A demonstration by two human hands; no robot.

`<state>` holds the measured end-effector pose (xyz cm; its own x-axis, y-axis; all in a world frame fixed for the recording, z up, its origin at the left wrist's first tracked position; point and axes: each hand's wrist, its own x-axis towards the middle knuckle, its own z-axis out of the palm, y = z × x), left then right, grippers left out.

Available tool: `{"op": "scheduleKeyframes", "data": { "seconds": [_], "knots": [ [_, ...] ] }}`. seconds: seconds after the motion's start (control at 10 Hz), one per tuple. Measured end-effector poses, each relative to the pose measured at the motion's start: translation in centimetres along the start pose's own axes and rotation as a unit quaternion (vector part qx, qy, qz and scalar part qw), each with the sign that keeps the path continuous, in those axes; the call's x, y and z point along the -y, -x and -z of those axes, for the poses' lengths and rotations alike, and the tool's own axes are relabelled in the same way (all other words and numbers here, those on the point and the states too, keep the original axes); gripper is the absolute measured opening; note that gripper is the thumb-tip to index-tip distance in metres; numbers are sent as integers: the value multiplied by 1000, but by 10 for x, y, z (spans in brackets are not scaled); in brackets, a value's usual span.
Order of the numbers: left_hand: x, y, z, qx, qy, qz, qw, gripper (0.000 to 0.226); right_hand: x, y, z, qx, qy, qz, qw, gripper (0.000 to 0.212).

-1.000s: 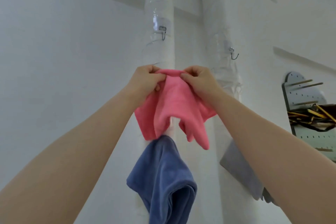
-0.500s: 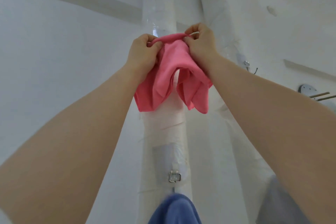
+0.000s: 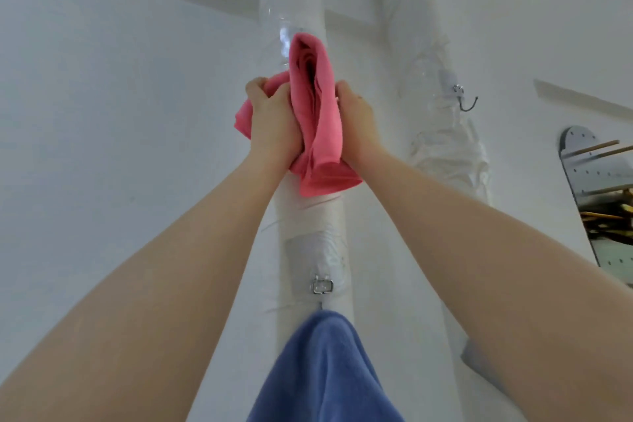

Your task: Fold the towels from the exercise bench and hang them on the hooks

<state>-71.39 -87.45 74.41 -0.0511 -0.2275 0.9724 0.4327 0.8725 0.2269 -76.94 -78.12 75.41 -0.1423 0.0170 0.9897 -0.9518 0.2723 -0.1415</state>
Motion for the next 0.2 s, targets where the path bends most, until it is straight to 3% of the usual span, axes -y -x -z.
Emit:
{"op": "scheduleKeyframes", "data": {
  "seconds": [0.1,0.2],
  "knots": [
    [-5,30,12,81,-20,-57,995,33,4,36,15,93,76,-3,993,37],
    [-7,61,33,115,-10,-44,992,37,6,68,48,120,128,-10,984,30]
  ]
}}
